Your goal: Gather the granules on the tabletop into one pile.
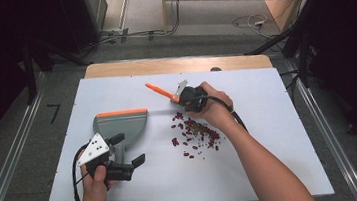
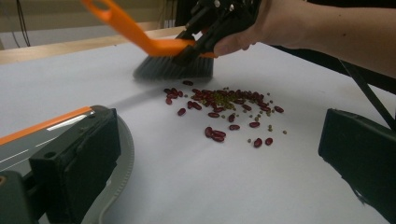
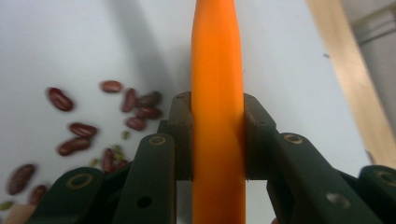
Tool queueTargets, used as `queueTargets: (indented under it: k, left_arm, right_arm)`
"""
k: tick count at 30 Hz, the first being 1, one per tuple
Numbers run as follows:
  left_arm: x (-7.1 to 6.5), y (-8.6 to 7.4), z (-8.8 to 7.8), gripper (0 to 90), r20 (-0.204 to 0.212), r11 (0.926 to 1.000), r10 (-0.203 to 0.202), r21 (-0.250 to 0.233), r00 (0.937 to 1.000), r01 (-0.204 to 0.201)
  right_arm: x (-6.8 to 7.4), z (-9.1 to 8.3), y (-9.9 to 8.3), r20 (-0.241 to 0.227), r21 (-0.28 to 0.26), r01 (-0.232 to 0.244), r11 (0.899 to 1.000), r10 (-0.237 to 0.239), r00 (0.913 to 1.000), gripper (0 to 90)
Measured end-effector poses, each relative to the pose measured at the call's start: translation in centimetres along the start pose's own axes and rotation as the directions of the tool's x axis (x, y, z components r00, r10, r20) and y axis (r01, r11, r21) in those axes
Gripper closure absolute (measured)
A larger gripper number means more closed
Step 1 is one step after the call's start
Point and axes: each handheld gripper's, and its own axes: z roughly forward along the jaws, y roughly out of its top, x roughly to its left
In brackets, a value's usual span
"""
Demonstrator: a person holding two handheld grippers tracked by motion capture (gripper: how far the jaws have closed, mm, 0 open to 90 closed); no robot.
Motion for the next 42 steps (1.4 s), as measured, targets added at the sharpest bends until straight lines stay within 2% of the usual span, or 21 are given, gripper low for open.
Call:
queueTargets:
  k: [2, 4, 5, 11, 15, 24, 29, 31, 35, 37, 38, 39, 40, 41, 42]
  left_arm:
    - [0.0, 0.0, 0.0, 0.0, 0.001, 1.0000, -0.003, 0.002, 1.0000, 0.003]
    - [0.0, 0.0, 0.0, 0.0, 0.003, 1.0000, -0.006, 0.003, 1.0000, 0.006]
    - [0.0, 0.0, 0.0, 0.0, 0.004, 1.0000, -0.008, 0.002, 1.0000, 0.008]
    - [-0.2, 0.0, 0.1, 0.0, 0.008, 0.9999, -0.009, 0.007, 0.9999, 0.009]
    - [-0.3, 0.0, 0.2, 0.0, 0.007, 0.9999, -0.008, 0.009, 0.9999, 0.008]
    - [-0.3, 0.0, 0.1, 0.0, 0.006, 0.9999, -0.009, 0.008, 0.9999, 0.009]
    - [-0.3, 0.0, 0.1, 0.0, 0.004, 0.9999, -0.011, 0.010, 0.9999, 0.011]
    - [-0.3, 0.0, 0.1, 0.0, 0.004, 0.9999, -0.009, 0.010, 0.9999, 0.009]
    - [-0.3, 0.0, 0.1, 0.0, 0.000, 0.9999, -0.012, 0.008, 0.9999, 0.012]
    - [-0.3, -0.1, 0.2, 0.0, -0.003, 0.9999, -0.013, 0.009, 0.9999, 0.013]
    - [-0.2, 0.0, 0.2, 0.0, -0.004, 0.9999, -0.013, 0.009, 0.9999, 0.013]
    - [-0.2, 0.0, 0.2, 0.0, -0.005, 0.9999, -0.013, 0.008, 0.9999, 0.014]
    - [-0.2, 0.0, 0.2, 0.0, -0.006, 0.9999, -0.015, 0.007, 0.9999, 0.015]
    - [-0.2, 0.0, 0.1, 0.0, -0.007, 0.9999, -0.014, 0.008, 0.9999, 0.014]
    - [-0.2, 0.0, 0.1, 0.0, -0.008, 0.9998, -0.016, 0.006, 0.9998, 0.017]
  right_arm:
    - [0.6, 0.0, 0.2, -0.009, 0.012, 0.013, 1.000, -0.013, 0.9999, 68.8]
    - [1.1, 0.0, 0.3, -0.042, 0.031, 0.024, 0.999, -0.023, 0.9989, 68.4]
    - [1.4, 0.0, 0.2, -0.053, 0.040, 0.044, 0.998, -0.042, 0.9977, 68.3]
    - [2.6, -1.0, -0.7, -0.114, 0.017, 0.048, 0.999, -0.046, 0.9924, 68.0]
    - [3.5, -1.6, -1.4, -0.129, 0.010, 0.081, 0.997, -0.079, 0.9884, 67.7]
    - [4.9, -3.0, -2.2, -0.174, -0.005, 0.165, 0.986, -0.163, 0.9711, 67.7]
    - [5.4, -3.6, -2.4, -0.158, -0.016, 0.209, 0.978, -0.209, 0.9651, 67.9]
    - [5.4, -3.9, -2.5, -0.160, -0.028, 0.213, 0.977, -0.215, 0.9635, 68.2]
    - [4.9, -5.0, -2.5, -0.143, -0.059, 0.187, 0.981, -0.194, 0.9705, 68.7]
    - [4.8, -5.7, -2.4, -0.125, -0.067, 0.198, 0.978, -0.205, 0.9706, 68.7]
    - [4.8, -6.1, -2.3, -0.111, -0.068, 0.192, 0.979, -0.198, 0.9739, 68.7]
    - [4.9, -6.6, -2.1, -0.118, -0.067, 0.183, 0.981, -0.190, 0.9747, 68.7]
    - [4.9, -7.0, -1.9, -0.110, -0.080, 0.166, 0.983, -0.174, 0.9785, 68.7]
    - [4.8, -7.4, -1.7, -0.123, -0.089, 0.133, 0.987, -0.144, 0.9820, 68.7]
    - [4.8, -7.8, -1.4, -0.151, -0.094, 0.066, 0.993, -0.080, 0.9854, 68.7]
